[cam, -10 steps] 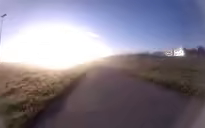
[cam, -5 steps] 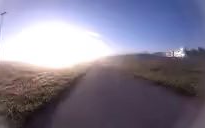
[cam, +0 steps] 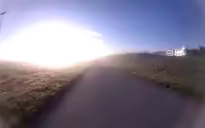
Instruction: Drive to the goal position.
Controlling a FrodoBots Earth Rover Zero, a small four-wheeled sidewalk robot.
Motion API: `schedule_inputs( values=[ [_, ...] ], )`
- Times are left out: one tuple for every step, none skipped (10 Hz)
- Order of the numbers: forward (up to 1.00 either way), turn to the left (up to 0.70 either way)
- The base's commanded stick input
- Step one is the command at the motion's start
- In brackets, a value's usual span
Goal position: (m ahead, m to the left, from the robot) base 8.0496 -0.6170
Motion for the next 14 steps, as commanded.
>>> schedule_inputs(
  values=[
    [0.85, -0.34],
    [0.85, -0.34],
    [0.85, -0.34],
    [0.85, -0.34],
    [0.85, -0.25],
    [0.85, -0.1],
    [0.85, 0.0],
    [0.85, 0.0],
    [0.85, 0.0],
    [0.85, 0.0],
    [0.85, 0.0],
    [0.85, 0.0],
    [0.85, 0.0],
    [0.85, 0.0]
  ],
)
